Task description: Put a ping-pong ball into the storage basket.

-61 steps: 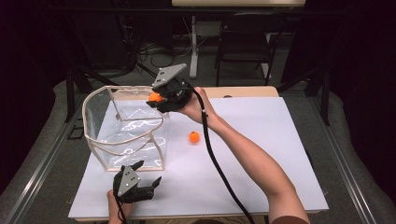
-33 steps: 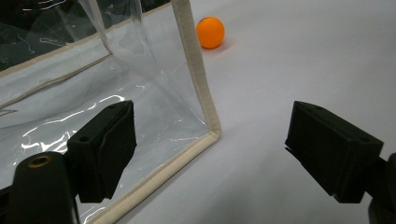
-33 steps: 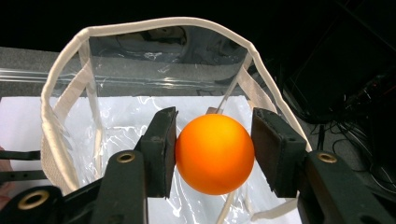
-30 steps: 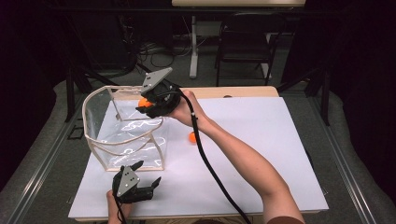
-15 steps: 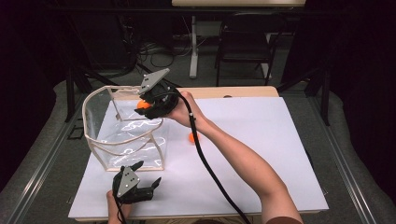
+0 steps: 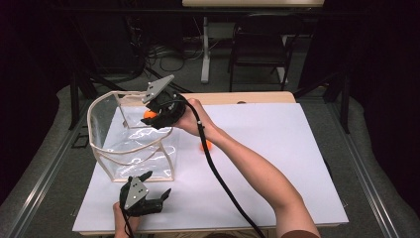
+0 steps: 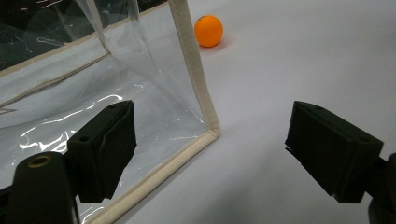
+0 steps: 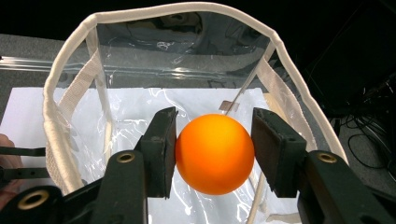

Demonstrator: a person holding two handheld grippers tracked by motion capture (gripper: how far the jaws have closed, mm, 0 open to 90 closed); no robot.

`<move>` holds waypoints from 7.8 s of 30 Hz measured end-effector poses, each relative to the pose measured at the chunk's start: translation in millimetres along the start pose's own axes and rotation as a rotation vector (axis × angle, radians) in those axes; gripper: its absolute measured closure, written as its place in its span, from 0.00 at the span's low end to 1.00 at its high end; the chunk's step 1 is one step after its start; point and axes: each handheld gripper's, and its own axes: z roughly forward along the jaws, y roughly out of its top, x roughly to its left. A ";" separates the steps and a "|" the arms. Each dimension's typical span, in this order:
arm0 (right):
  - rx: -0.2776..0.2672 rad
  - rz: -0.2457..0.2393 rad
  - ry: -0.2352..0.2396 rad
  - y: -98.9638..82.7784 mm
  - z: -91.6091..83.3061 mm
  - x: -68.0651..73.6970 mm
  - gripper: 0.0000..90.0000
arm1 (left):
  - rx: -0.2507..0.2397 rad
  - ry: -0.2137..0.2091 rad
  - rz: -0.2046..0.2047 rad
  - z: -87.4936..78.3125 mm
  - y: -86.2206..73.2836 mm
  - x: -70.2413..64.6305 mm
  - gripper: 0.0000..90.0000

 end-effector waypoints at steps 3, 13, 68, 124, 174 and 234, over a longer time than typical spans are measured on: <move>0.003 0.003 0.005 -0.2 2.1 0.8 0.57 | -0.002 0.002 -0.001 -0.4 0.0 -0.4 0.18; 0.022 0.001 0.013 -0.3 6.9 1.4 0.57 | -0.002 0.000 0.000 -0.3 0.0 -0.3 0.18; 0.168 0.016 0.047 -4.6 30.9 1.8 0.55 | 0.005 -0.010 0.001 0.5 -0.5 -1.0 0.18; -0.006 0.233 -0.026 -105.5 -75.5 -28.0 0.00 | -0.002 -0.006 0.008 0.3 0.9 -1.4 0.18; 0.041 0.329 -0.070 -220.0 -74.7 -0.6 0.00 | 0.002 0.018 0.004 -2.8 -0.4 -3.2 0.18; 0.114 0.344 -0.109 -236.7 -39.2 -7.5 0.00 | -0.009 0.000 0.010 -1.1 0.7 -3.1 0.18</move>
